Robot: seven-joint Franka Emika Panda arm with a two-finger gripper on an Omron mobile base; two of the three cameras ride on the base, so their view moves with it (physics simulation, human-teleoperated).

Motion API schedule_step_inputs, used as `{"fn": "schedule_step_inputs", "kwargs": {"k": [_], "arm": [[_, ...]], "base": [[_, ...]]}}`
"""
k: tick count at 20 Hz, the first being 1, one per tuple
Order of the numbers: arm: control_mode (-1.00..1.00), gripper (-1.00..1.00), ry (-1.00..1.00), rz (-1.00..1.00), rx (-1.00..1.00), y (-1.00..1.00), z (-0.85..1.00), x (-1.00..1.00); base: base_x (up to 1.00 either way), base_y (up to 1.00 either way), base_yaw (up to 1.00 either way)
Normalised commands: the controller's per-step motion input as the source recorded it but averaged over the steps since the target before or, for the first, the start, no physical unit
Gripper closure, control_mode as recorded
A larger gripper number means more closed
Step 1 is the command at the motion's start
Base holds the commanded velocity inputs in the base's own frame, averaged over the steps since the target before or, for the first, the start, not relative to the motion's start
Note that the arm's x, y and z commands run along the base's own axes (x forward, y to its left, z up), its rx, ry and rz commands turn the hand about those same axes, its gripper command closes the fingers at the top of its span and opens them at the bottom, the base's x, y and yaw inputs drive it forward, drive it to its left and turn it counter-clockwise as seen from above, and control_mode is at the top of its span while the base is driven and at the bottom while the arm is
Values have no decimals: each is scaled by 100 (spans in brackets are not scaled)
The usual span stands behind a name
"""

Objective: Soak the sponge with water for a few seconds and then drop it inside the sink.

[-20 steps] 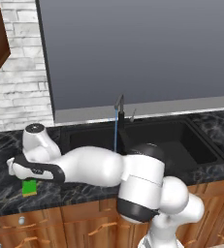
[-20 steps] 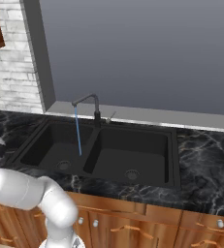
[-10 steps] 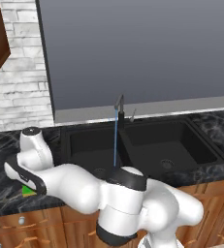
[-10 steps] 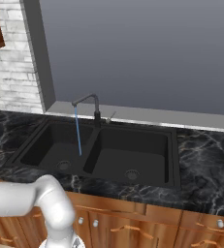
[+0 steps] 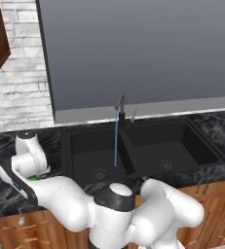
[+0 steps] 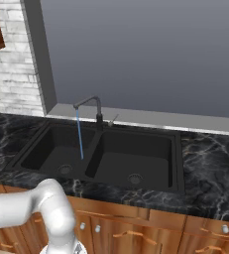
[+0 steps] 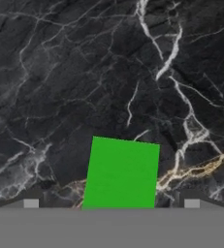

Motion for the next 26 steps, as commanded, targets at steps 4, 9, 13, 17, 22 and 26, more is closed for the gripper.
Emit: {"fn": "schedule_step_inputs", "kwargs": {"k": [4, 9, 13, 17, 22, 26], "arm": [[-100, -100, 0, 0, 0, 3, -9, 0], [-100, -100, 0, 0, 0, 0, -18, 0], [-100, -100, 0, 0, 0, 0, -26, 0], [-100, -100, 0, 0, 0, 0, -34, 0], [-100, -100, 0, 0, 0, 0, -33, 0], [-100, -100, 0, 0, 0, 0, -31, 3]], "base": [[0, 0, 0], [0, 0, 0], [0, 0, 0], [0, 0, 0], [0, 0, 0], [0, 0, 0]]}}
